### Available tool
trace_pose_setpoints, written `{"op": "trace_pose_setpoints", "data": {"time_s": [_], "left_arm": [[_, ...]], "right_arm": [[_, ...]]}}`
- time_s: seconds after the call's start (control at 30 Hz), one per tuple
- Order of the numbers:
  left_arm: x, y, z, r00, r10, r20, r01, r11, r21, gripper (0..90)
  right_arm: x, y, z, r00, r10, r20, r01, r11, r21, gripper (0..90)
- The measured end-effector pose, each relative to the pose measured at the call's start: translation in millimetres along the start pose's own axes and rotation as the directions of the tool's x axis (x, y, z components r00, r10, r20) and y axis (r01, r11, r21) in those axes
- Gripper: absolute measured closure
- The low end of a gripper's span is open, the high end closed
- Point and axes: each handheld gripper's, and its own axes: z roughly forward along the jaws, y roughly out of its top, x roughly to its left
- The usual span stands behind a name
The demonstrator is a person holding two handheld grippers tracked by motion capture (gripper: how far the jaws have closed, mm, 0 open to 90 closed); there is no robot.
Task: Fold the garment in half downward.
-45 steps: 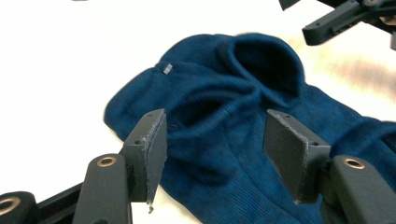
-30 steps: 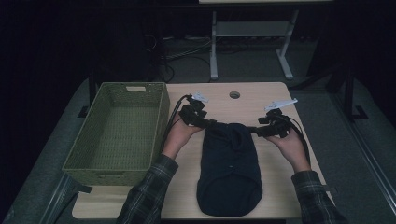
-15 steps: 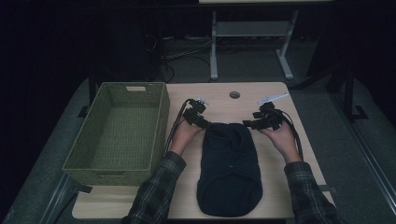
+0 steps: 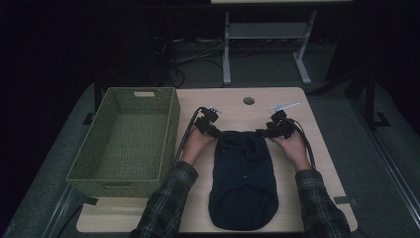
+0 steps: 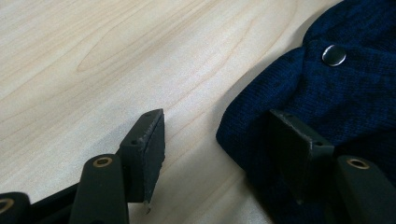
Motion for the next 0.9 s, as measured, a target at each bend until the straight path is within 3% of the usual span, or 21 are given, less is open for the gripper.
{"op": "trace_pose_setpoints", "data": {"time_s": [0.2,0.23,0.37,0.53,0.73,0.9], "left_arm": [[-0.4,-1.7,-0.2,1.0000,0.002,-0.003,-0.003,0.9999,-0.011,38.2],[-0.4,-1.8,-0.2,1.0000,0.004,-0.001,-0.004,0.9999,-0.012,38.8],[-0.9,-2.2,-0.3,1.0000,0.004,0.005,-0.004,0.9999,-0.017,40.4],[-0.4,-3.5,-1.4,0.9990,0.015,0.041,-0.014,0.9997,-0.021,51.9],[-1.1,-5.0,-0.9,0.9945,-0.011,0.104,0.013,0.9995,-0.028,70.7],[-2.0,-5.3,-0.8,0.9937,-0.017,0.110,0.020,0.9995,-0.024,76.3]], "right_arm": [[1.5,-4.8,8.5,0.9992,-0.040,-0.008,0.041,0.998,0.043,36.1],[3.1,-5.4,9.1,0.9982,-0.059,-0.005,0.060,0.997,0.050,37.9],[4.1,-6.9,10.7,0.9977,-0.060,-0.031,0.061,0.997,0.051,43.9],[7.2,-7.3,10.3,0.9974,-0.055,-0.047,0.057,0.997,0.061,55.4],[10.9,-8.2,10.3,0.9949,-0.058,-0.083,0.063,0.996,0.060,70.4],[15.5,-6.2,10.5,0.9949,-0.055,-0.085,0.061,0.995,0.078,79.7]]}}
